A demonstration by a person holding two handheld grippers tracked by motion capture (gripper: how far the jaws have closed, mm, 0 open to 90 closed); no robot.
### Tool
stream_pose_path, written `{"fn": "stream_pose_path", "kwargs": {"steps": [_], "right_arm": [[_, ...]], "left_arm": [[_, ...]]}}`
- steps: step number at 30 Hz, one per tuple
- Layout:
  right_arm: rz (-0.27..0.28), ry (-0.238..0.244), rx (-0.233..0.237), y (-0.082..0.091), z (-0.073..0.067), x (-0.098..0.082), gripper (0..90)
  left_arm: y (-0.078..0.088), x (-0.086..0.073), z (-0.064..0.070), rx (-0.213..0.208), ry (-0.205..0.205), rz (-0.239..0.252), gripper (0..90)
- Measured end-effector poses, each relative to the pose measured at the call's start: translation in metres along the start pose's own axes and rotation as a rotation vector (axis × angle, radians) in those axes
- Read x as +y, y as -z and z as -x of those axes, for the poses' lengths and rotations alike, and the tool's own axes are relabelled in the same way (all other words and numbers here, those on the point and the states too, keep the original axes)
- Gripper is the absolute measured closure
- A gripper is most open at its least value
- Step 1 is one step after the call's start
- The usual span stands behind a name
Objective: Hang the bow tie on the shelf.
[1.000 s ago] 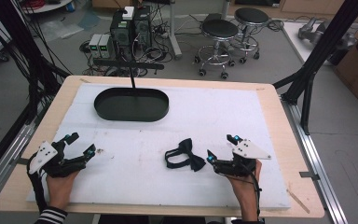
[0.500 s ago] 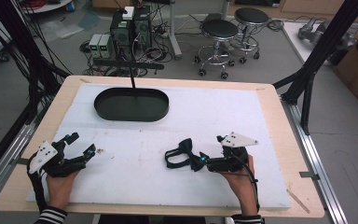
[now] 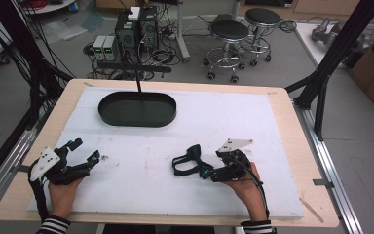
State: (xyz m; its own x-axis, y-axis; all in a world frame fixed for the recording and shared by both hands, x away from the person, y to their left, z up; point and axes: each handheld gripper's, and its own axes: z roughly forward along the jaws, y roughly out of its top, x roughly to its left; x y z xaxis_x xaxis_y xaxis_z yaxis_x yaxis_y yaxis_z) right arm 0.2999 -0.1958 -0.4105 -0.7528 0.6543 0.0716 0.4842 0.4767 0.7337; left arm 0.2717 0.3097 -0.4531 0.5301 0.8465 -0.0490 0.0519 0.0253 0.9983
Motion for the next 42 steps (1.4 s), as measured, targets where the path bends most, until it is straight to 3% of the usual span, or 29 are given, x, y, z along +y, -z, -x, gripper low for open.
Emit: {"fn": "stream_pose_path", "kwargs": {"steps": [14, 20, 32, 41, 42], "right_arm": [[-0.107, 0.010, 0.017, -0.011, -0.002, 0.001, 25.1], [-0.137, -0.028, 0.028, -0.016, 0.000, -0.002, 28.0], [-0.177, -0.063, 0.051, -0.021, -0.001, -0.005, 49.8], [-0.179, -0.101, 0.031, -0.022, -0.001, -0.006, 69.1], [-0.182, -0.125, 0.033, -0.022, -0.001, -0.006, 70.9]], "left_arm": [[0.000, 0.000, -0.001, 0.001, 0.003, -0.003, 16.8], [0.000, 0.000, -0.001, 0.000, 0.002, -0.003, 16.8], [0.000, 0.000, -0.001, 0.000, 0.002, -0.003, 16.8], [0.000, 0.000, -0.001, -0.001, 0.001, -0.003, 16.8], [0.000, 0.000, -0.001, -0.001, 0.001, -0.003, 16.8]]}}
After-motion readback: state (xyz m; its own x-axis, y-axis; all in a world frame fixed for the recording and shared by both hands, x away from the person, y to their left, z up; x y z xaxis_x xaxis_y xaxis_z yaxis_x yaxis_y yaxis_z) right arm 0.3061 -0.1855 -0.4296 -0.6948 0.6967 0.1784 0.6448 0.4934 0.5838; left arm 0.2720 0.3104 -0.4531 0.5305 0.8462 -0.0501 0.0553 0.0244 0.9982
